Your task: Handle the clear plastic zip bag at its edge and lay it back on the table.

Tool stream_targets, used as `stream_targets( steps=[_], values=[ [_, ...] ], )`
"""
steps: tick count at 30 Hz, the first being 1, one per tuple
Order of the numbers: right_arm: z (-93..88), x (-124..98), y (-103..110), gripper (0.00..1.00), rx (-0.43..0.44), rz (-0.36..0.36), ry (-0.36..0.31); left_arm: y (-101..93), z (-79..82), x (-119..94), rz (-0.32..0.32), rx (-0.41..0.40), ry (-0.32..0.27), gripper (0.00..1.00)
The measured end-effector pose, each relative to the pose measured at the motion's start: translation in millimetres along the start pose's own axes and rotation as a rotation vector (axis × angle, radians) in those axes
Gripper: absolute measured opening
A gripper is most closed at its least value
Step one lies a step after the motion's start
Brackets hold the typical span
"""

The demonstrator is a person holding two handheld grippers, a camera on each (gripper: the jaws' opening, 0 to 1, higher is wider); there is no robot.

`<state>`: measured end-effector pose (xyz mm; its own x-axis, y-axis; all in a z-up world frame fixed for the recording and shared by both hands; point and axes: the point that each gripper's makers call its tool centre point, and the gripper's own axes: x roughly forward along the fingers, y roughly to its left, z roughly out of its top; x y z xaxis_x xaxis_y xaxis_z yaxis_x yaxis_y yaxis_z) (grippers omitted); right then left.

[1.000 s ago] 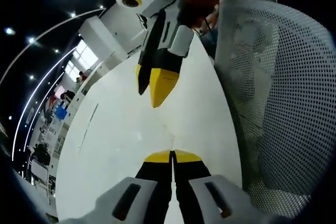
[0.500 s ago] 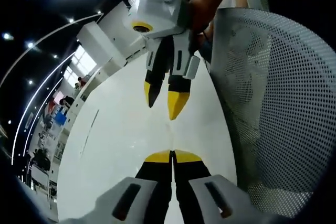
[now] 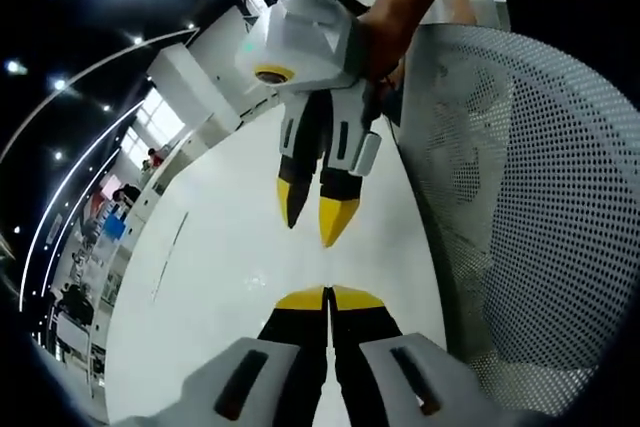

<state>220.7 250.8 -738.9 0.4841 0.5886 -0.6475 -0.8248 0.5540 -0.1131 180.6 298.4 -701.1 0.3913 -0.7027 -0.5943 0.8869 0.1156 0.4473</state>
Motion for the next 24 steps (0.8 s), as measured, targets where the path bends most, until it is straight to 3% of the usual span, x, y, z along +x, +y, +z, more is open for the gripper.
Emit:
stream_targets(
  steps=[6, 24],
  values=[
    [-2.5, 2.0, 1.3, 0.13, -0.026, 0.001, 0.005, 0.2, 0.6, 0.9, 0.004, -0.015, -0.011, 0.0],
    [-3.6, 1.4, 11.3, 0.01, -0.062, 0.003, -0.016, -3.2, -8.7, 1.5, -0.011, -0.041, 0.015, 0.0]
  ],
)
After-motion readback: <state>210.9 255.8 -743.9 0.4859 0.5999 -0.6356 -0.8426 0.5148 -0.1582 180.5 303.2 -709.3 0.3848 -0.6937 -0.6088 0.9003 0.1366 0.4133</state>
